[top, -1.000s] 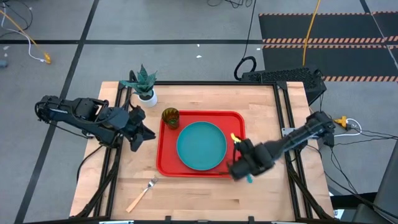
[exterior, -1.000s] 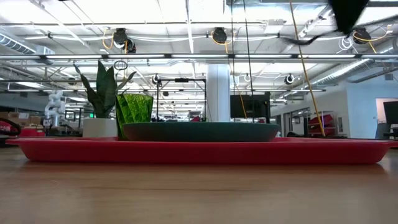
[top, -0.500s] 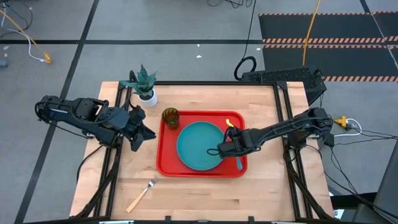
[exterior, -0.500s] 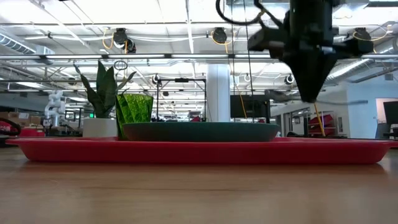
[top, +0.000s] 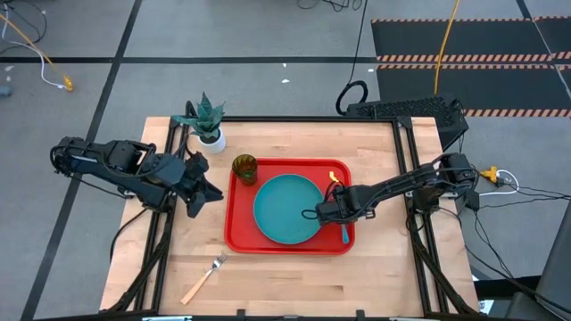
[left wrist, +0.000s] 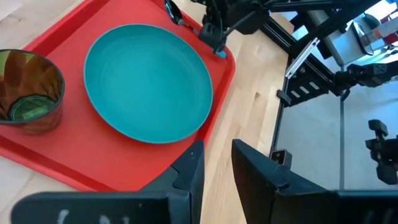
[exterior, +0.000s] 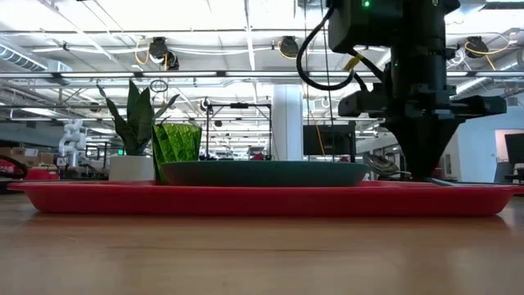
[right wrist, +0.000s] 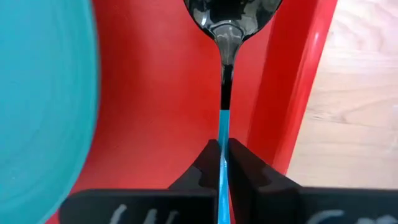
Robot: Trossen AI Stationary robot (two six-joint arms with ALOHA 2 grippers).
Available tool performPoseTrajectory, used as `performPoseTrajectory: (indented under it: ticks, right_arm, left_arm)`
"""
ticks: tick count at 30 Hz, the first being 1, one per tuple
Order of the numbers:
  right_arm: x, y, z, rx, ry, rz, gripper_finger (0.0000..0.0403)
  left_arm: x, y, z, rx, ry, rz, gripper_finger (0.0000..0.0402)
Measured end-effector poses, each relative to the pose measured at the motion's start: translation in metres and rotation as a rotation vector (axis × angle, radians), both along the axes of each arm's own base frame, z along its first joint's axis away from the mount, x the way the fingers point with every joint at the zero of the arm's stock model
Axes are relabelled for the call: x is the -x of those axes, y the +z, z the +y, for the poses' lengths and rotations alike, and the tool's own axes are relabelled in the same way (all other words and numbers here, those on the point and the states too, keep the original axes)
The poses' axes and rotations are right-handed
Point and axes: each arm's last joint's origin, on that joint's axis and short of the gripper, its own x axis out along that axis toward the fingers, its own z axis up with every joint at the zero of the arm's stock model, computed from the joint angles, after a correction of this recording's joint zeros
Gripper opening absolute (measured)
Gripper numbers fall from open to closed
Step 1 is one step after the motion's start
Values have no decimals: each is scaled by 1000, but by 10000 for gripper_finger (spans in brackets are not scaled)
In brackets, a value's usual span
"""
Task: Pick and place plate/cup/fork/spoon on tray
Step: Put the blue spoon on the red tray to the right of the blue plate
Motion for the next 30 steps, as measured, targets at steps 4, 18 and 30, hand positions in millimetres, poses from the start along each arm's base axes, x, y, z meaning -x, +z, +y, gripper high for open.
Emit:
performPoseTrajectory:
  ticks: [4, 18, 30]
  right_arm:
    - [-1, 0, -4, 29, -11, -9, 0]
    - [0, -9, -27, 52, -34, -13, 0]
    - [2, -20, -26, 15, -62, -43, 0]
  left_arm:
    - [0, 0, 0, 8, 2, 1, 83]
    - [-2, 3, -1, 29, -2, -36, 83]
    - [-2, 3, -1, 31, -4, -35, 83]
